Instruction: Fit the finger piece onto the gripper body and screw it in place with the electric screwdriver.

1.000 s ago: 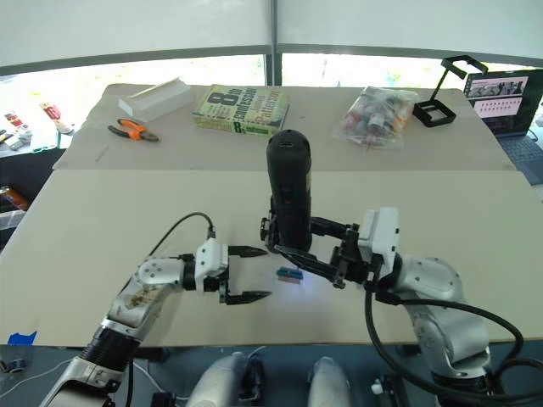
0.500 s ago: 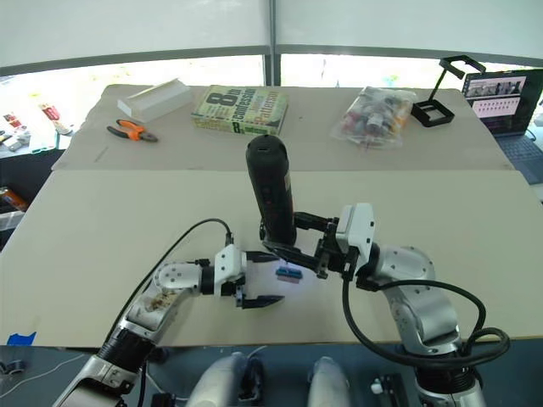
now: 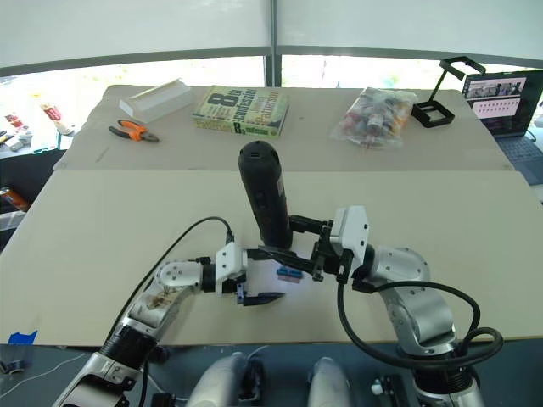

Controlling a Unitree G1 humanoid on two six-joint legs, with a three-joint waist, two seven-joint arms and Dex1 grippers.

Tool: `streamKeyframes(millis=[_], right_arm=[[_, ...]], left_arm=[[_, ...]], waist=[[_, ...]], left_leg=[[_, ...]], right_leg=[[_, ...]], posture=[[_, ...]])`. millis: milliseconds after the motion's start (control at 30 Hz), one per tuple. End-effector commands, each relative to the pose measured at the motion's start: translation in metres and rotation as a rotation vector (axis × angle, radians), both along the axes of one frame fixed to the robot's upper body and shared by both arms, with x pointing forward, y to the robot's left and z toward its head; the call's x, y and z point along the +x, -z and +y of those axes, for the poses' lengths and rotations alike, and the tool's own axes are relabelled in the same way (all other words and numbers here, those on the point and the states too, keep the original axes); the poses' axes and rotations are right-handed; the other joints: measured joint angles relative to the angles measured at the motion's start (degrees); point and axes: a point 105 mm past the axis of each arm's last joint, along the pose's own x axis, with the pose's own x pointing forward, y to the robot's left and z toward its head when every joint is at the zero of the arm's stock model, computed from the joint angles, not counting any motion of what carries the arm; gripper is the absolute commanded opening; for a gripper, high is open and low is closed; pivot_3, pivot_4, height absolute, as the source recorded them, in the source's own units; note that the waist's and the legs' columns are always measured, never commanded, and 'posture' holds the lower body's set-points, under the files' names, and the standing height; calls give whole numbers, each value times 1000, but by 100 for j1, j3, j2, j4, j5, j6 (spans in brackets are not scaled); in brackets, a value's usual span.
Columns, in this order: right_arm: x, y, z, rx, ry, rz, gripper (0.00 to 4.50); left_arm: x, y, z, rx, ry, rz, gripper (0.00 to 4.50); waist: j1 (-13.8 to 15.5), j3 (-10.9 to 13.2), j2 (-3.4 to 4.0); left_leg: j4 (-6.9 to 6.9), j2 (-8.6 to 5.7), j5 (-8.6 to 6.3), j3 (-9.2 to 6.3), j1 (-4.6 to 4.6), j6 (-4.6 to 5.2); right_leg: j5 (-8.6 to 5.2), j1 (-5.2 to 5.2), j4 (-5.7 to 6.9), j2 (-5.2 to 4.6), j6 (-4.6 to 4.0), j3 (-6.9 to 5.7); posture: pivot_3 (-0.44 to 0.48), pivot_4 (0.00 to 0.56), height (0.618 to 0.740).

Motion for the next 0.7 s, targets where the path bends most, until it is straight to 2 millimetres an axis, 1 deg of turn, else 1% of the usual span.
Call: streamKeyframes(millis=[33, 400, 700], right_arm=[[-5, -15, -4, 26, -4, -68, 1907], [-6, -14, -7, 15, -4, -53, 1907], [-5, -13, -7, 21, 4, -53, 1907]], left_arm=[[-2, 3, -4, 2, 8, 3, 4479], [2, 3, -4, 2, 3, 7, 4479], [1, 4, -3, 8, 10, 15, 4479]], waist=[[1, 0, 0], [15, 0, 0], [9, -1, 0]], left_leg=[[1, 0, 0, 0, 0, 0], [6, -1, 0, -1, 0, 1], [9, 0, 0, -1, 1, 1]], right_leg=[[0, 0, 0, 0, 0, 0], [0, 4, 1, -1, 0, -1], [0, 3, 5, -1, 0, -1]], posture=[[0, 150, 740], [0, 150, 740], [0, 150, 740]])
